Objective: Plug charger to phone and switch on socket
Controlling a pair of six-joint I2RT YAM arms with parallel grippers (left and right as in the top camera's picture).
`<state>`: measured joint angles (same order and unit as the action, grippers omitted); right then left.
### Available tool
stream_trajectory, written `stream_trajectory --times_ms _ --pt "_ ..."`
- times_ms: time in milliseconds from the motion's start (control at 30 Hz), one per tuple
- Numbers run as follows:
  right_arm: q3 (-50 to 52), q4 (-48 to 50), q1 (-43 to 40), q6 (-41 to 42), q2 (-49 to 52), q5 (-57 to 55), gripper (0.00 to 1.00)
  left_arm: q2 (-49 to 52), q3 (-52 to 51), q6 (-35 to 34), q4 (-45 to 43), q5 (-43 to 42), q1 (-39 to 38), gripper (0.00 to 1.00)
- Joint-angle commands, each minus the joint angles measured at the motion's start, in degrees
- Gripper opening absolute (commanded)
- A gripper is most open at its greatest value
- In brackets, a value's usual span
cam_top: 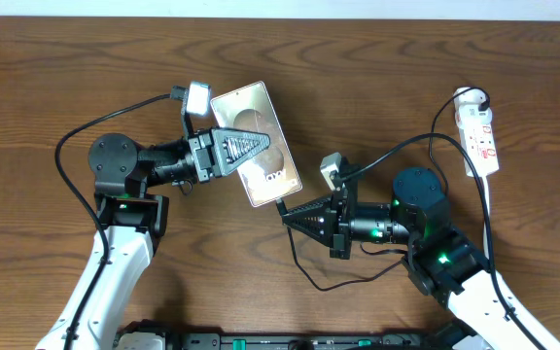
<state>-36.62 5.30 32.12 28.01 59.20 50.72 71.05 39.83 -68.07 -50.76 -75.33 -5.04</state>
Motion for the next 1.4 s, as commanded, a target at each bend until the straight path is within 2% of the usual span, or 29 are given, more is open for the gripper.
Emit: stream_trajectory --times_ms 0,667,1067,1367 --pt "-1.3 -0.2 0.2 -0.8 0.1 -0.7 0.01 -0.6 1.1 1.0 -0.5 -0.8 -0.2 0.08" --pt "-1.3 1.8 0.2 -0.7 0.1 -1.3 0.01 -0.6 1.1 1.0 -0.5 -0.8 -0.2 0.07" --pt "-1.3 2.0 0.2 -1.9 0.1 -6.3 0.01 -0.6 1.1 1.0 -0.5 -1.0 -0.2 0.07" --pt "-1.3 9.8 0.2 -1.9 0.1 -6.3 0.01 -0.6 1.1 1.6 -0.5 -2.3 -0.2 0.07"
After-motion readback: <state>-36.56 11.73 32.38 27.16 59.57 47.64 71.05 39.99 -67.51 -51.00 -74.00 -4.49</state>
